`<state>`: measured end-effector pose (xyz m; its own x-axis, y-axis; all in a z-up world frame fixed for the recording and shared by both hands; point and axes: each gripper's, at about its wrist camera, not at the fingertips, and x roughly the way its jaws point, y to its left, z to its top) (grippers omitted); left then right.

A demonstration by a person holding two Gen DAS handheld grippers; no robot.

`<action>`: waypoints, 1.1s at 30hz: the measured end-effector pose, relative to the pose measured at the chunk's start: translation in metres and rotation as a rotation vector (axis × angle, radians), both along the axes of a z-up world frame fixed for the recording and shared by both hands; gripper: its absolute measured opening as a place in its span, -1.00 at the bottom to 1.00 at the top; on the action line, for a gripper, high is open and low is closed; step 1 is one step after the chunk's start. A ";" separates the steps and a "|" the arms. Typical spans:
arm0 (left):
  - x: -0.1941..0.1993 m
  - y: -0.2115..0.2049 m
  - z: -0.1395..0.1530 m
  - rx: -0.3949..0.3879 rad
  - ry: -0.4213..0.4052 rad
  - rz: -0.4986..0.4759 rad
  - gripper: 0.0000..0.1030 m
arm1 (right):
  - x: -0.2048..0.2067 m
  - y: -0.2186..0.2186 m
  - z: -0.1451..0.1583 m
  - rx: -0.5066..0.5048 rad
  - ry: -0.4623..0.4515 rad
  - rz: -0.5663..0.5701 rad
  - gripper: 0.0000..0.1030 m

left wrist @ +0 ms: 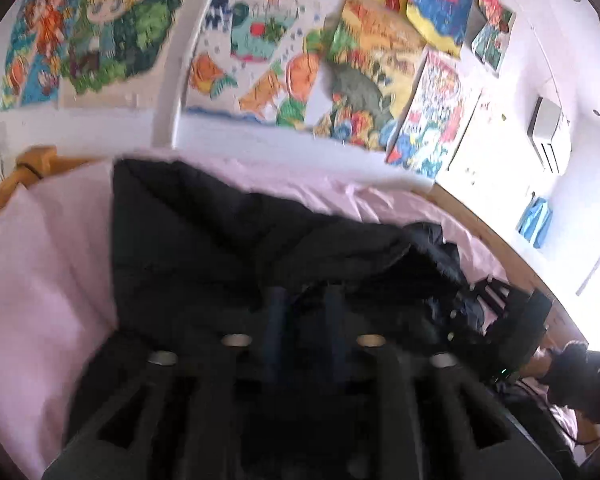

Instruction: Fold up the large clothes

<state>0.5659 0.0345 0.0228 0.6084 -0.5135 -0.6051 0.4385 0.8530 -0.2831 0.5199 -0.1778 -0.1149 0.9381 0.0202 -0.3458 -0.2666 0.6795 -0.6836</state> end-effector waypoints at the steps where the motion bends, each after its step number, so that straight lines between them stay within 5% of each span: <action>1: 0.001 -0.001 0.009 -0.003 -0.020 0.005 -0.13 | 0.000 0.001 0.000 -0.004 -0.004 0.001 -0.69; 6: 0.031 -0.044 0.036 -0.041 -0.044 -0.020 -0.12 | 0.000 0.003 -0.005 -0.020 -0.022 0.000 -0.69; 11: 0.079 -0.087 -0.023 0.154 0.159 -0.035 -0.13 | -0.002 0.003 -0.006 -0.028 -0.031 0.007 -0.66; 13: 0.075 -0.086 -0.037 0.180 0.149 -0.027 -0.13 | -0.002 -0.003 -0.001 0.015 -0.005 0.010 -0.61; 20: 0.052 -0.083 -0.055 0.189 0.073 -0.010 -0.13 | 0.009 -0.072 0.055 0.537 0.195 -0.079 -0.14; 27: 0.046 -0.090 -0.066 0.246 0.035 -0.012 -0.12 | 0.052 -0.088 0.102 0.978 0.339 -0.132 -0.04; 29: 0.046 -0.090 -0.067 0.244 0.039 -0.011 -0.12 | 0.069 -0.083 0.102 0.981 0.368 -0.156 -0.03; 33: 0.046 -0.089 -0.068 0.243 0.040 -0.012 -0.12 | 0.105 -0.046 0.069 0.809 0.373 -0.195 -0.06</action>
